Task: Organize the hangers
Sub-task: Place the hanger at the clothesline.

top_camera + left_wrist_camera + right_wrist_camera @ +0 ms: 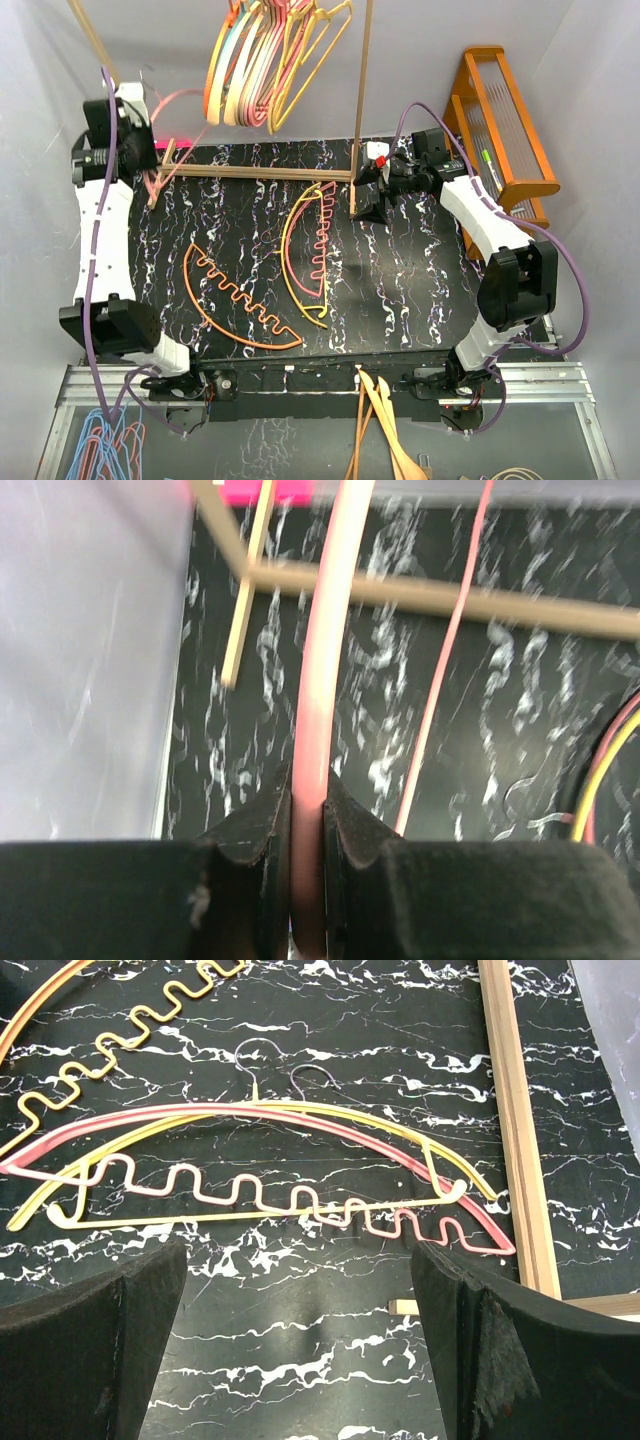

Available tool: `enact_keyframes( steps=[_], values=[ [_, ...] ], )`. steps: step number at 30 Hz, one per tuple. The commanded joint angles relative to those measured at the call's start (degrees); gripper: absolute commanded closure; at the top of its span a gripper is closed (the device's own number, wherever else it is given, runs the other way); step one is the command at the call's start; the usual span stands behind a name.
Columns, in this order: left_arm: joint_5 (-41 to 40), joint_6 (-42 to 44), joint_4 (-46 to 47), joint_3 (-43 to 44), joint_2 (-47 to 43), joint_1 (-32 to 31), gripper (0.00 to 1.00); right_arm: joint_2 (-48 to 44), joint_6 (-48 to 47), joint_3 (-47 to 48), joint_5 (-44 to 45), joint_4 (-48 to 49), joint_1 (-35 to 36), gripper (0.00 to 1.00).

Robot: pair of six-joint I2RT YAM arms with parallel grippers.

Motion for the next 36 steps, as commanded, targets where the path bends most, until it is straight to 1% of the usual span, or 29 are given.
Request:
enact_keyframes(
  steps=[1,2,4,6,8,12,14,15,20,21,25,30,33,34,35,36],
  values=[
    [7.40,2.10,-0.09,14.72,3.39,-0.29,1.00,-0.82,-0.86,0.19,-2.37,3.37,-0.51,0.01],
    [7.92,2.76,0.08,17.51,4.06,-0.29,1.00,-0.58,-0.75,0.25,-2.45,3.42,-0.59,0.02],
    [7.83,3.68,1.89,19.38,4.65,-0.30,1.00,-0.30,-0.32,-0.06,-2.61,3.51,-0.71,0.02],
    [8.00,4.67,1.62,23.66,6.42,-0.30,1.00,-0.27,-0.29,-0.79,-2.38,3.49,-0.69,0.02],
    [7.04,5.11,0.78,27.32,8.31,-0.30,1.00,-0.48,-0.66,-2.57,-0.04,4.37,-0.71,0.02],
    [6.71,6.72,2.04,29.15,8.60,-0.30,1.00,-1.56,2.93,-7.89,2.16,8.96,-0.78,0.01],
    [5.54,6.77,0.75,32.33,9.96,-0.46,1.00,-1.27,3.45,-9.11,2.69,9.19,-0.83,0.02],
    [4.90,7.12,1.24,32.47,10.05,-0.69,1.00,-1.16,3.78,-9.68,2.95,9.24,-0.79,0.02],
    [4.81,8.97,1.94,36.21,12.74,-1.40,1.00,-1.36,3.87,-14.01,0.72,9.78,-0.86,0.02],
    [5.35,9.29,2.12,37.20,13.27,-1.51,1.00,-1.31,3.32,-14.24,0.19,8.74,-0.87,0.02],
    [6.53,10.31,4.39,40.26,14.79,-2.30,1.00,-0.98,-3.56,-13.89,-0.63,2.69,-0.97,0.02],
    [5.45,11.78,7.29,41.94,16.24,-2.40,1.00,0.66,-1.66,-12.86,0.99,2.51,-1.16,0.02],
    [4.97,12.58,8.61,41.61,17.15,-2.36,1.00,1.79,-1.16,-11.72,-0.30,0.90,-1.46,0.02],
    [5.00,12.79,9.51,40.91,17.22,-2.38,1.00,2.02,-4.11,-11.18,-1.57,-1.68,-1.49,0.02],
    [5.02,12.82,10.42,40.37,17.50,-2.45,1.00,2.57,-7.01,-10.13,-3.21,-6.21,-1.49,0.01],
    [4.69,12.82,10.71,40.68,18.09,-2.44,1.00,3.33,-13.23,-8.89,-4.62,-11.43,-1.53,0.01]
  ],
)
